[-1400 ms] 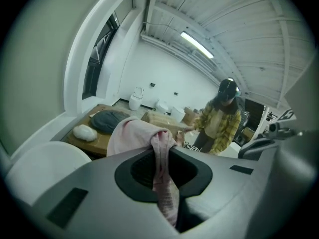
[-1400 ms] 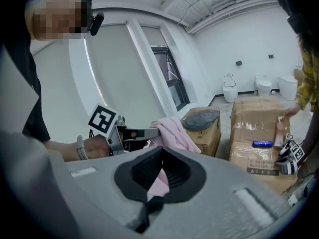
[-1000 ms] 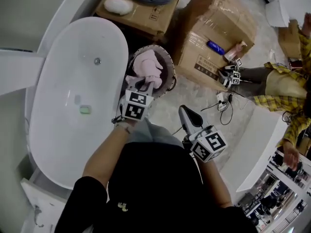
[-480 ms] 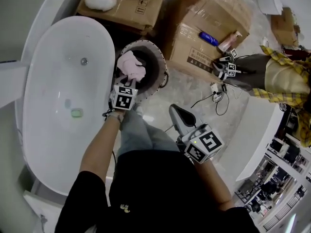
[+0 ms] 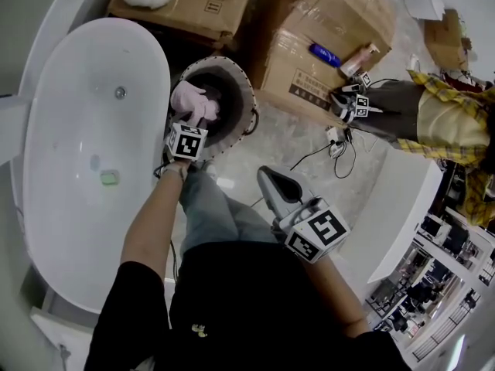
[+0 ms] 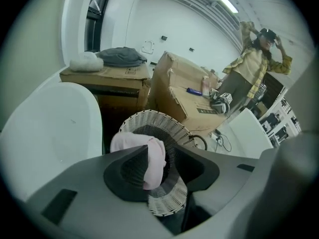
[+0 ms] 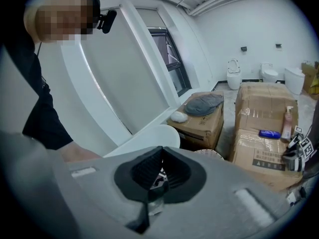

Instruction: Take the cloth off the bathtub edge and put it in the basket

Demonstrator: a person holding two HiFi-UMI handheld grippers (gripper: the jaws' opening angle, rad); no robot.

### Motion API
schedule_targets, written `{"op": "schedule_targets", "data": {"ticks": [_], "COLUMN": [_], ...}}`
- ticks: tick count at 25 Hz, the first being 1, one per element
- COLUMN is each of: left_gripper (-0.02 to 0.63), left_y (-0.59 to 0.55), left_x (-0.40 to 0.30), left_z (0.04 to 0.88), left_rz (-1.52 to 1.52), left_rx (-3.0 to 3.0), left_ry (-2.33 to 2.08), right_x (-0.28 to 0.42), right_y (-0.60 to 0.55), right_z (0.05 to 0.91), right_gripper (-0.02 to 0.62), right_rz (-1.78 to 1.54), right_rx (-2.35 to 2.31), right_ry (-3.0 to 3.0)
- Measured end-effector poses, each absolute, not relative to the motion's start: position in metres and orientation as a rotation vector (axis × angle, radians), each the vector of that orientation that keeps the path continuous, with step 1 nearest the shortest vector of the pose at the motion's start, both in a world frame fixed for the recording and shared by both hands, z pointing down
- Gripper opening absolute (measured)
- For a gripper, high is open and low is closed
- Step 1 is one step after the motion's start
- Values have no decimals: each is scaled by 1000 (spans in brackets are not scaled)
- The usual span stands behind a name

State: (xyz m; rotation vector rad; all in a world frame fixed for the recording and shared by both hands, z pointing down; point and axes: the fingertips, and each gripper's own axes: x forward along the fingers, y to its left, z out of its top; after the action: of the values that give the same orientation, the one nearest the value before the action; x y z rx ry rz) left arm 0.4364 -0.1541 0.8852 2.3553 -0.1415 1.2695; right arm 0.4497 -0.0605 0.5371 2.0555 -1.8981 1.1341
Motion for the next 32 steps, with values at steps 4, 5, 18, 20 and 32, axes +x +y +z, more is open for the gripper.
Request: {"op": "schedule_targets", "data": {"ticks": [4, 5, 18, 20, 32], "left_gripper": [202, 202, 173, 161, 30], "left_y": [-151, -151, -144, -140, -105], "left_x": [435, 433, 371, 357, 272], "left_z": [874, 869, 745, 720, 551], "left_rz": [1245, 1233, 1061, 1029, 696], "left_rx": [2367, 2377, 2439, 2450, 2504], "left_ry": [-141, -142, -313, -355, -684], "right_x": [445, 442, 403, 396, 347], "right_y": [-58, -57, -51, -48, -29], "right_z": [537, 536, 501, 493, 450], "right_gripper": [-3, -3, -3, -3, -3], "right_rz": [1129, 1125, 1004, 989, 858], "right_rx": [2038, 2033, 1941, 1922, 1711], "right_ry": [-1917, -1925, -2117, -2152, -2395]}}
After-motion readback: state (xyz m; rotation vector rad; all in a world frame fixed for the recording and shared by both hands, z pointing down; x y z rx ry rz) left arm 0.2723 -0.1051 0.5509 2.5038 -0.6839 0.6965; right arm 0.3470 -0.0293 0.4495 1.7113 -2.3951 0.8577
